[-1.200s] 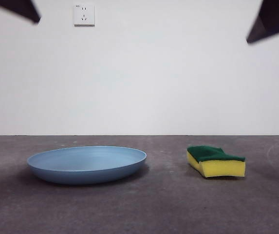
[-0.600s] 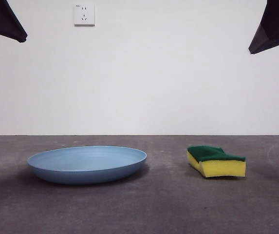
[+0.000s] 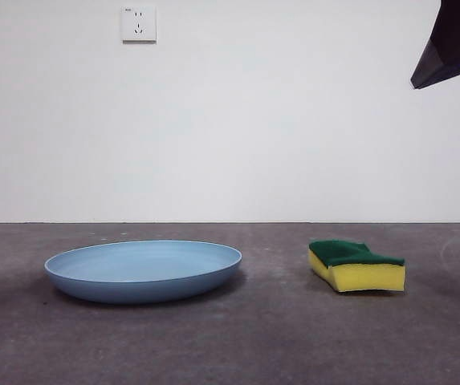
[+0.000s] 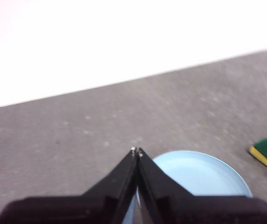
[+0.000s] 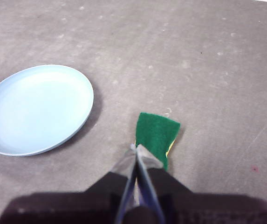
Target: Pick up the plate,pick up the cloth,clean the plate with the cloth
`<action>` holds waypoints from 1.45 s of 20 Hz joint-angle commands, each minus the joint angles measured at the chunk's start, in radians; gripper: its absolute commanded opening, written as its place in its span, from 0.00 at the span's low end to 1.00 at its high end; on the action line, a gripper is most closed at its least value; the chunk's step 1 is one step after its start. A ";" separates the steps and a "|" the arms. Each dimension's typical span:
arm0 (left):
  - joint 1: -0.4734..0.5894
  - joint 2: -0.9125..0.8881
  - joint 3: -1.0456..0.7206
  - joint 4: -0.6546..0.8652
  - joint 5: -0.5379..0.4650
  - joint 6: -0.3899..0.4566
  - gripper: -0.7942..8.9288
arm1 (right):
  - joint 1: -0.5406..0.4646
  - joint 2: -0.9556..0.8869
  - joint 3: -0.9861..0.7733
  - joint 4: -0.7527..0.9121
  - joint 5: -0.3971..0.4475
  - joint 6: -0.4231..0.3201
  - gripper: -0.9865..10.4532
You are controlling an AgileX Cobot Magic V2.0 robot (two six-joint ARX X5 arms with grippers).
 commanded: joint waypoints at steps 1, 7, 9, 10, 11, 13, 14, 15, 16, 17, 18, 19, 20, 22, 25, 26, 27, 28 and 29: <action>0.109 -0.075 -0.077 0.030 0.077 0.016 0.08 | 0.001 -0.002 -0.003 0.006 0.002 0.006 0.09; 0.228 -0.288 -0.375 0.119 0.092 0.019 0.08 | 0.001 -0.002 -0.003 0.006 0.002 0.006 0.09; 0.246 -0.329 -0.462 0.165 0.068 0.017 0.08 | 0.000 -0.002 -0.003 0.006 0.002 0.006 0.09; 0.254 -0.344 -0.493 0.175 0.069 0.014 0.08 | 0.000 -0.002 -0.003 0.006 0.002 0.006 0.09; 0.263 -0.360 -0.519 0.175 0.069 0.011 0.08 | 0.000 -0.002 -0.003 0.006 0.002 0.006 0.09; 0.274 -0.382 -0.553 0.173 0.069 0.010 0.08 | 0.001 -0.002 -0.003 0.006 0.002 0.006 0.09; 0.278 -0.382 -0.562 0.161 0.068 0.005 0.08 | 0.000 -0.002 -0.003 0.006 0.002 0.006 0.09; 0.284 -0.382 -0.565 0.134 0.068 -0.002 0.08 | 0.000 -0.002 -0.003 0.006 0.002 0.006 0.09; 0.291 -0.381 -0.565 0.127 0.070 -0.009 0.08 | 0.000 -0.002 -0.003 0.006 0.002 0.006 0.09; 0.294 -0.381 -0.565 0.131 0.070 -0.009 0.08 | 0.000 -0.002 -0.003 0.006 0.002 0.006 0.09; 0.294 -0.381 -0.565 0.131 0.071 -0.008 0.08 | 0.000 -0.002 -0.003 0.006 0.002 0.006 0.09; 0.294 -0.381 -0.565 0.130 0.071 -0.008 0.08 | 0.000 -0.002 -0.003 0.006 0.002 0.006 0.09; 0.294 -0.381 -0.565 0.130 0.070 -0.008 0.08 | 0.000 -0.002 -0.003 0.006 0.002 0.006 0.09; 0.294 -0.381 -0.565 0.130 0.070 -0.008 0.08 | 0.000 -0.002 -0.003 0.006 0.002 0.006 0.09; 0.294 -0.381 -0.565 0.130 0.070 -0.008 0.08 | 0.000 -0.002 -0.003 0.006 0.002 0.006 0.09; 0.294 -0.381 -0.565 0.130 0.070 -0.008 0.08 | 0.000 -0.002 -0.003 0.006 0.002 0.006 0.09; 0.294 -0.381 -0.565 0.130 0.070 -0.008 0.08 | 0.000 -0.002 -0.003 0.006 0.002 0.006 0.09; 0.294 -0.381 -0.565 0.130 0.070 -0.008 0.08 | 0.000 -0.002 -0.003 0.006 0.002 0.006 0.09; 0.294 -0.381 -0.565 0.130 0.070 -0.008 0.08 | 0.000 -0.002 -0.003 0.006 0.002 0.006 0.09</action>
